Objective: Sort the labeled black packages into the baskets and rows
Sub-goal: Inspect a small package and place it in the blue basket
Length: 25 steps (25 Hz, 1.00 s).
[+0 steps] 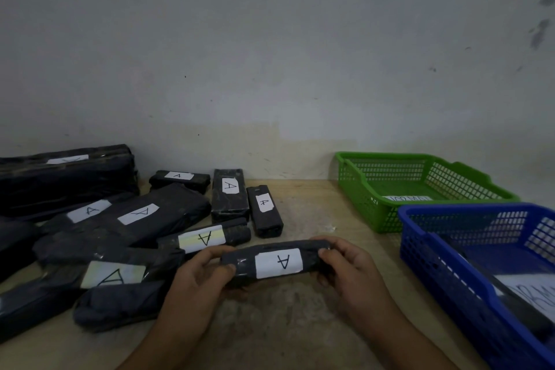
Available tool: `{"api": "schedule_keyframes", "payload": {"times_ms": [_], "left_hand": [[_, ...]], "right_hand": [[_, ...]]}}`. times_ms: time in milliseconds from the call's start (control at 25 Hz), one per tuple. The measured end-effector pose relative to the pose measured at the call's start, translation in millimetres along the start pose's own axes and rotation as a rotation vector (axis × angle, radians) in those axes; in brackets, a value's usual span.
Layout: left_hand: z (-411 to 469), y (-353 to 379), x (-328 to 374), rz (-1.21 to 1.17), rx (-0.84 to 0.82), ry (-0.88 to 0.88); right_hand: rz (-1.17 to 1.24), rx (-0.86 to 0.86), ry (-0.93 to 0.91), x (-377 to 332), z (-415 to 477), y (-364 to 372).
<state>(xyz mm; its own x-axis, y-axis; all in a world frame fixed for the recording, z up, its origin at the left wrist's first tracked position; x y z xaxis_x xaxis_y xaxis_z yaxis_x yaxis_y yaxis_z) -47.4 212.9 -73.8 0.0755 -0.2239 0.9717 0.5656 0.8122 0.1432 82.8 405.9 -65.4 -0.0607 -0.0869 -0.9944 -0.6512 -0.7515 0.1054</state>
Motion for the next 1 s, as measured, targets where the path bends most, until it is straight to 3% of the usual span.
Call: {"api": "schedule_keyframes", "payload": {"times_ms": [200,560,680,1000], "left_hand": [[4.5,-9.9,8.1,0.023,0.050,0.062],[3.3,4.3,-12.9,-0.215,-0.033,-0.140],[1.8,4.6,-10.9,-0.152,-0.048,-0.133],[-0.9,2.4,7.9,0.144,-0.110,0.063]], "right_hand": [[0.073,-0.100,0.066,3.9,-3.7,14.8],[0.169,-0.241,0.059,0.0,-8.6,23.0],[0.188,-0.296,0.069,1.8,-11.9,32.2],[-0.077,-0.156,0.054,5.9,-7.1,20.3]]}}
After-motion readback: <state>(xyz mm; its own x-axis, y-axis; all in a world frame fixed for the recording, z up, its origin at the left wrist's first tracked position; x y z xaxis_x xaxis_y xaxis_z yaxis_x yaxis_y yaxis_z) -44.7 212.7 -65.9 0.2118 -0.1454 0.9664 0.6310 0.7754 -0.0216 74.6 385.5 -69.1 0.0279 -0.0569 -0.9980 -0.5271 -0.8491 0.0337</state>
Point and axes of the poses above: each hand's wrist, its own z-axis towards the middle knuckle, its own y-axis out of the palm, x = y × z, the point moved 10 cm from there along z, towards the middle knuckle, and after that the axes turned 7 degrees about y, right-handed, at the moved point
